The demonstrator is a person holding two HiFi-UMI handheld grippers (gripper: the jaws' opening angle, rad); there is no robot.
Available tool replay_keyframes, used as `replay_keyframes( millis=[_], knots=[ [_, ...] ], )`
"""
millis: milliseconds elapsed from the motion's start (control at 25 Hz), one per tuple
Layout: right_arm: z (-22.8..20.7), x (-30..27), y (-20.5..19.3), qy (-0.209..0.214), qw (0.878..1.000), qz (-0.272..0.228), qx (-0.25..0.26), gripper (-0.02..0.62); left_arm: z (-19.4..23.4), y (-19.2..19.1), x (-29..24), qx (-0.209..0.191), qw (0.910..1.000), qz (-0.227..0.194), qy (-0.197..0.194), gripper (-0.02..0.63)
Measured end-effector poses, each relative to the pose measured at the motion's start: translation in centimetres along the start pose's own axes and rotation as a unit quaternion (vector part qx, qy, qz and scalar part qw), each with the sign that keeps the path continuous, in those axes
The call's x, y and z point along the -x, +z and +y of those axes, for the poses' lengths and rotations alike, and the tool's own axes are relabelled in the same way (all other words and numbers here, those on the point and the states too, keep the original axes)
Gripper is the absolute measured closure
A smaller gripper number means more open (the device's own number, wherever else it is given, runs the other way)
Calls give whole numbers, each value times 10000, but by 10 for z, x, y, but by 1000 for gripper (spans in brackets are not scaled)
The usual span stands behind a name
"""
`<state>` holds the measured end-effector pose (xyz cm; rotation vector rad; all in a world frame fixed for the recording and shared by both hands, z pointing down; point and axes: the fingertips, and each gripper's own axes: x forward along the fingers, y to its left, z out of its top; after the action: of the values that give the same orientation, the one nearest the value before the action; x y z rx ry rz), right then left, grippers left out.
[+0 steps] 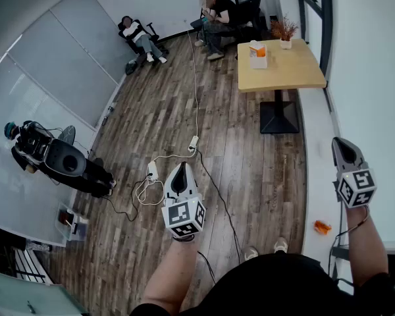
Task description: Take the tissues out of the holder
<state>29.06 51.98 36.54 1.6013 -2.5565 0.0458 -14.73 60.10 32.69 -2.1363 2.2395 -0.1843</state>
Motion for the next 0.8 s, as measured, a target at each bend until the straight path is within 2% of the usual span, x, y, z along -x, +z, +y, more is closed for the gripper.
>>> replay_keyframes(
  millis=[320, 520, 680, 800],
  knots=[
    [-9, -9, 4, 148, 9999, -6, -10, 592, -20, 5, 0, 74, 10000, -16, 9, 601],
    [-22, -16, -4, 111, 9999, -6, 61, 592, -28, 6, 3, 71, 9998, -76, 170, 601],
    [-29, -29, -20, 150, 9997, 44, -182, 592, -25, -18, 2, 75, 9993, 172, 326, 601],
    [-30, -43, -23, 138, 9997, 77, -179, 592, -14, -35, -11, 30, 9988, 356, 333, 601]
  ],
)
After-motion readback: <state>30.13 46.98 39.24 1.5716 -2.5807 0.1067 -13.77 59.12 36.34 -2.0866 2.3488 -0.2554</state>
